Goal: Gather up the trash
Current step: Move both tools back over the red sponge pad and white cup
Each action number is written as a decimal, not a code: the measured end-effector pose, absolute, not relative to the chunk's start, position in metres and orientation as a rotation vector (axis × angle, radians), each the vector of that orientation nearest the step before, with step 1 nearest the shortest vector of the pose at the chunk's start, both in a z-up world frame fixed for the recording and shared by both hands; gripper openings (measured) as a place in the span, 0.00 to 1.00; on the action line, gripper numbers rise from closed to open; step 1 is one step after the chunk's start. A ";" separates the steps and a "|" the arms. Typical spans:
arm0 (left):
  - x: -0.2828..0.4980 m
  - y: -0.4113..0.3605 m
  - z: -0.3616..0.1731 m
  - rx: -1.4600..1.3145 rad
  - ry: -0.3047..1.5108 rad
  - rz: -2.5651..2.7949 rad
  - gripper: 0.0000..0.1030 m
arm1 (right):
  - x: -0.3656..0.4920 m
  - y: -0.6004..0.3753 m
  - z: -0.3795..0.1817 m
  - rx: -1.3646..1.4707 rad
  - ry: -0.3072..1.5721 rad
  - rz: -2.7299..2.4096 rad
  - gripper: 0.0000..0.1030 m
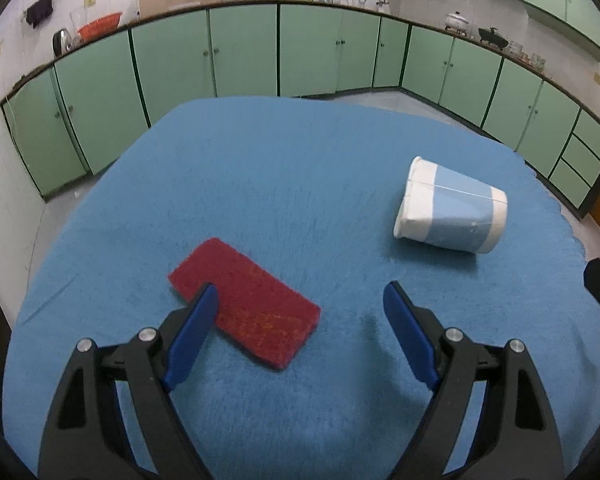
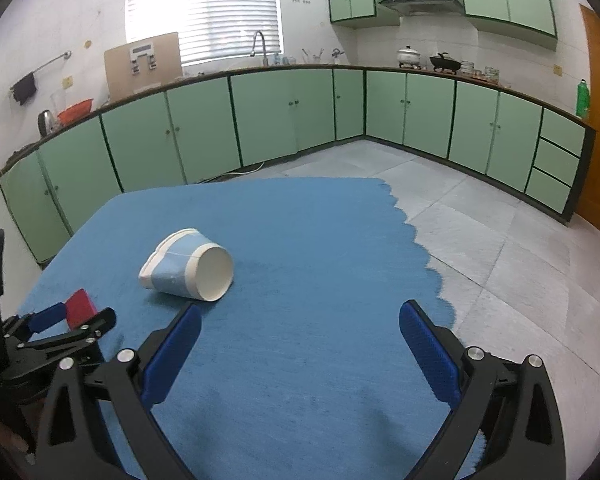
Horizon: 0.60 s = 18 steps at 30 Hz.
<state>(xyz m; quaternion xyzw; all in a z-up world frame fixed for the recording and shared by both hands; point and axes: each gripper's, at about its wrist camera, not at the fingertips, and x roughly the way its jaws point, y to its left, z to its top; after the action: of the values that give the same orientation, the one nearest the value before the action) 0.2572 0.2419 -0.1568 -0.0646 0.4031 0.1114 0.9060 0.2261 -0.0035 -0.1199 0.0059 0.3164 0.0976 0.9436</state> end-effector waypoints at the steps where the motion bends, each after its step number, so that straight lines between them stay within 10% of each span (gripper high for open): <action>1: 0.259 0.242 -0.156 -0.130 0.832 0.229 0.80 | 0.227 0.000 -0.121 0.009 0.649 0.204 0.94; 18: 0.243 0.272 -0.160 -0.176 0.863 0.230 0.62 | 0.231 0.028 -0.134 -0.041 0.683 0.244 0.94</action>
<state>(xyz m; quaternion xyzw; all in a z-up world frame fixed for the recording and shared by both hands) 0.2431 0.2723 -0.1603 -0.0851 0.4168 0.1110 0.8982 0.2306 0.0283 -0.1340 -0.0200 0.3339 0.1192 0.9348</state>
